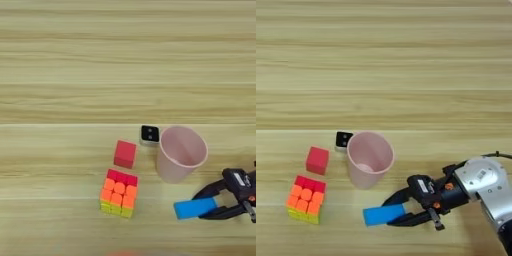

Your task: Move the objects on the table

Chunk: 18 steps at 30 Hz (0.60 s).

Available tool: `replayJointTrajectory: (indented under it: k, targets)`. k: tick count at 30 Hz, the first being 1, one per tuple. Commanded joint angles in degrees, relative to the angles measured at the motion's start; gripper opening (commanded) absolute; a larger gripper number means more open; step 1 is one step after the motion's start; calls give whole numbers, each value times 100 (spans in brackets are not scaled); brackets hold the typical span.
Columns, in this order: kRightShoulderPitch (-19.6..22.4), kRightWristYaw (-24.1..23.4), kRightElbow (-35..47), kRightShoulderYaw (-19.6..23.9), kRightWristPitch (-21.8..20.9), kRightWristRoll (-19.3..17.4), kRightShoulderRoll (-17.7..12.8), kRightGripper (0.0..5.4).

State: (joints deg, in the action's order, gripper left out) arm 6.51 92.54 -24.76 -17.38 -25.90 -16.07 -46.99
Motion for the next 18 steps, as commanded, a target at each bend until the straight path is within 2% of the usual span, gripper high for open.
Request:
replayJointTrajectory:
  k: [1,10,11,18]
  targets:
    - [272,-29,-108,117,-96,210,-87,142]
    - [249,-44,-238,57,-109,289,-6,142]
    - [247,-46,-239,58,-101,293,-7,171]
    - [235,-43,-206,77,-36,271,2,250]
